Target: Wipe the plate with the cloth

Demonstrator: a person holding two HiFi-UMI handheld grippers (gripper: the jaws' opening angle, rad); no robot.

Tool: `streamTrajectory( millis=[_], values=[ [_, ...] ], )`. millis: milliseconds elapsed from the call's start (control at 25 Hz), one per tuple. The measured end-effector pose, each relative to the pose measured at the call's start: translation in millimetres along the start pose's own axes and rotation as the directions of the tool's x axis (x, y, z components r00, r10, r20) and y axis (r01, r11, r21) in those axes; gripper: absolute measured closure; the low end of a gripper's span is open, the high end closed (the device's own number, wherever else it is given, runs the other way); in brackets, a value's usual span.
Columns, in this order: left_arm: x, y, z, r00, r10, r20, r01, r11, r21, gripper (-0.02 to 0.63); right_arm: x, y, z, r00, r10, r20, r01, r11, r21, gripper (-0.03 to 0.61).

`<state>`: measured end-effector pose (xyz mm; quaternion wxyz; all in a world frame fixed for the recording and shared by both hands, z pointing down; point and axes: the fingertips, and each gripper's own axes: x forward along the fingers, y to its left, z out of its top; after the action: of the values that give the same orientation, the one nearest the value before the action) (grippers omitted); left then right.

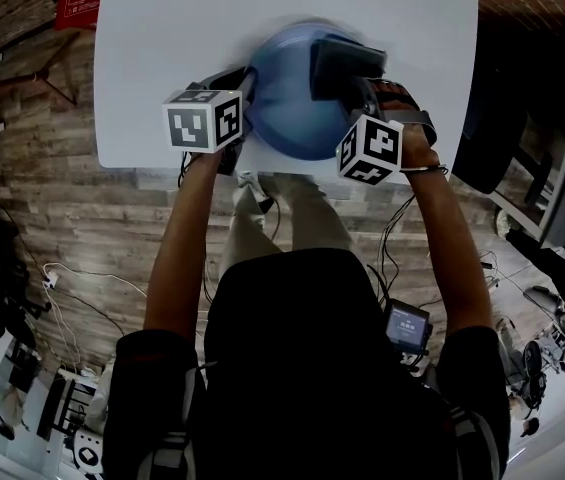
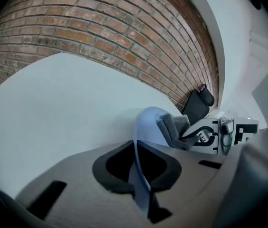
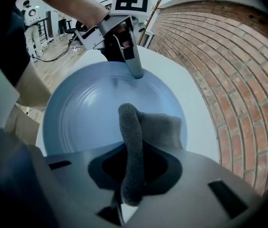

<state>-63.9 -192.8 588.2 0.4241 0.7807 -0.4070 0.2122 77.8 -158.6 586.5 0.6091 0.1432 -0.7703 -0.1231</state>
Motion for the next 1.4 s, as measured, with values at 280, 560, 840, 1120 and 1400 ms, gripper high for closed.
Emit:
streamTrajectory(
  millis=[280,560,840,1120,1400],
  values=[
    [0,0,1,1.0,0.015,0.016,-0.014,1.0,-0.003,0.583,-1,1,-2,0.999,0.028,-0.015,-0.027,0.999,0.028,0.52],
    [-1,1,2,0.998,0.035,0.048,-0.035,0.999,-0.002,0.583,-5,9,-3,0.996,0.084,-0.028,-0.082,0.994,0.067,0.52],
    [-3,1,4,0.995,0.048,0.084,-0.048,0.999,-0.002,0.583,-9,21,-2,0.988,0.151,-0.029,-0.147,0.983,0.109,0.52],
    [-3,0,5,0.994,0.053,0.101,-0.052,0.999,-0.007,0.583,-18,40,3,0.97,0.242,-0.017,-0.237,0.963,0.13,0.52],
    [-4,0,6,0.994,0.053,0.1,-0.053,0.999,-0.01,0.583,-25,59,13,0.949,0.316,0.012,-0.314,0.938,0.147,0.52]
  ],
)
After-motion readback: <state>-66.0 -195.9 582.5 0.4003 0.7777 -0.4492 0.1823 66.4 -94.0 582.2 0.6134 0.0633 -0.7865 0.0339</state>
